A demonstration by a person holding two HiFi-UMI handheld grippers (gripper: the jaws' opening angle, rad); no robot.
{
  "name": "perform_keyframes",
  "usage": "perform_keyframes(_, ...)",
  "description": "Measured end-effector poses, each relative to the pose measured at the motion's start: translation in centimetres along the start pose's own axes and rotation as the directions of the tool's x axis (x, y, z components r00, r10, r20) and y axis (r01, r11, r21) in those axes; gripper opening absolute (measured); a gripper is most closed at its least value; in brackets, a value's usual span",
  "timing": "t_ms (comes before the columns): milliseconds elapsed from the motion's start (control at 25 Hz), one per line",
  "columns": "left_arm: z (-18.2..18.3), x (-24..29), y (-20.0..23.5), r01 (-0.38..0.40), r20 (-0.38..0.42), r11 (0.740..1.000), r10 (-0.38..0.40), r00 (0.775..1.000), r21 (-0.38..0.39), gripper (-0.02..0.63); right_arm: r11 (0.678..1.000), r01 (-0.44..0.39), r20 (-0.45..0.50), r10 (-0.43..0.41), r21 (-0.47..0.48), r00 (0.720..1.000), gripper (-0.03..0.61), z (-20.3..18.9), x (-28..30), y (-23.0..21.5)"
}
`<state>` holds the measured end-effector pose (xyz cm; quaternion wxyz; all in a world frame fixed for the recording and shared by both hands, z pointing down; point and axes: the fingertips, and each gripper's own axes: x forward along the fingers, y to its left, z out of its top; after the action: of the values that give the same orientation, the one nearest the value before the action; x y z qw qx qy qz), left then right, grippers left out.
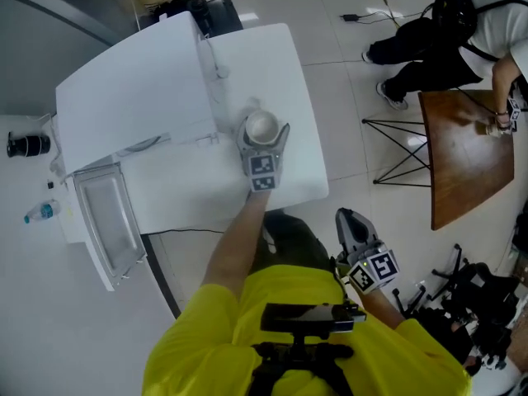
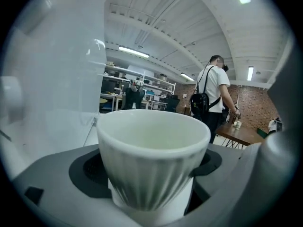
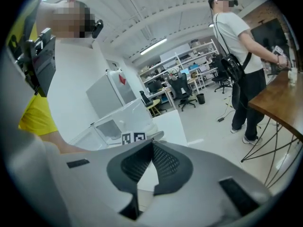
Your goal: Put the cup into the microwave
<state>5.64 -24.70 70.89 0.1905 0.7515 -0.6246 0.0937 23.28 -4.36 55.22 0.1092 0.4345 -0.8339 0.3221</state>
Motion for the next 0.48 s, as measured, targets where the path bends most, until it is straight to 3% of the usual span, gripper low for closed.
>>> perform_keyframes(240,-1.5,-12.6,-1.3,0.054,0.0,0.997,-0.054,0.999,-0.056,0.466,0.99,-0.112,-0.032,0.11,-0.082,0.993,0.005,1.0,3.7,3.5)
perform_keyframes(360,-0.4,-17.9,2.5,-0.011,0.039,0.995,0.015,0.999,-0.101,0.466,0.97,-0.198,-0.065,0.19,-0.14,0.98,0.005,0.8,6.4,6.1)
perform_keyframes(480,0.5,-22.3,9.7,-0.141,0.005,0.979,0.143,0.99,-0.146,0.466,0.939,-0.298,-0.111,0.282,-0.173,0.953,0.005,-0.3,10.2,9.8)
